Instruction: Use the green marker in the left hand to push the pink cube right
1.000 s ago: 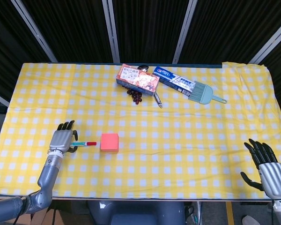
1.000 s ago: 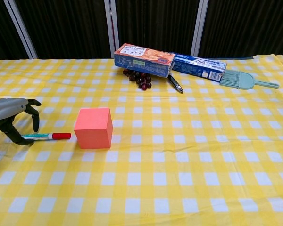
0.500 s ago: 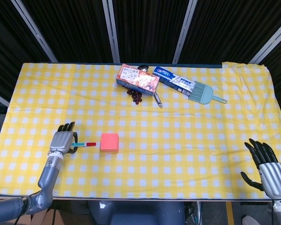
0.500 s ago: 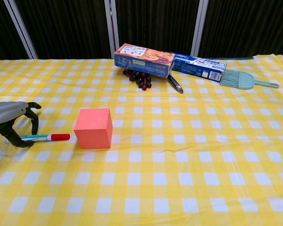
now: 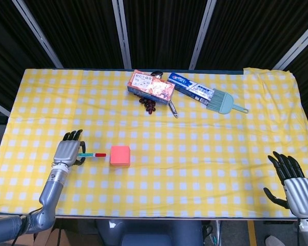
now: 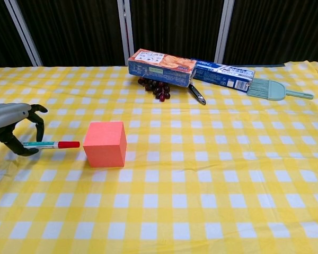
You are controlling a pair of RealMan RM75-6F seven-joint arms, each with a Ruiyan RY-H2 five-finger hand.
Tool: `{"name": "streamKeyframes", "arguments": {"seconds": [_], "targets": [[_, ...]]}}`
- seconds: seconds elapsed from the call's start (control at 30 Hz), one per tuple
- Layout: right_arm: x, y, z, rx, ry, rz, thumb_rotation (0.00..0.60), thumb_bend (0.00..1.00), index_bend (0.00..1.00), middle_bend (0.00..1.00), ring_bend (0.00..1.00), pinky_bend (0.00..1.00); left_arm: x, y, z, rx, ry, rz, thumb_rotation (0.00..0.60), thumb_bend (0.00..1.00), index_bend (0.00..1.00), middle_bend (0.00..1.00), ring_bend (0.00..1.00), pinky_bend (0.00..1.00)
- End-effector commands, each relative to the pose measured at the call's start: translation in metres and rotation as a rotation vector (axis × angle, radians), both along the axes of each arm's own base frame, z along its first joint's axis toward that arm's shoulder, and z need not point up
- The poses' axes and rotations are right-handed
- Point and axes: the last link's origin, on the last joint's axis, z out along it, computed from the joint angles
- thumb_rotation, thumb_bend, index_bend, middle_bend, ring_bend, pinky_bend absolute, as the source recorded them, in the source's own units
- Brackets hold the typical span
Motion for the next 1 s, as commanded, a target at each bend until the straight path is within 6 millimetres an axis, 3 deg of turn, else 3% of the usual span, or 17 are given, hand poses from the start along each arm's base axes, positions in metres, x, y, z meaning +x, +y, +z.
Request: {"name": "streamKeyframes", "arguments": {"seconds": [0.03,1.0], "targets": [[0.000,0.000,0.000,0.001,0.000,-0.002,0.600,0.34,0.00,0.00,0.00,0.05,0.003,0.001,-0.003,-0.012,0.008,0.001,0.600,0.43,0.58,0.02,0.00,0.00],[0.000,-0.001,0.001,-0.001,-0.011,-0.001,0.600,0.34,0.00,0.00,0.00,0.05,0.063,0.006,-0.039,-0.080,-0.043,-0.075,0.600,0.43,0.57,0.02,0.00,0.00]]}}
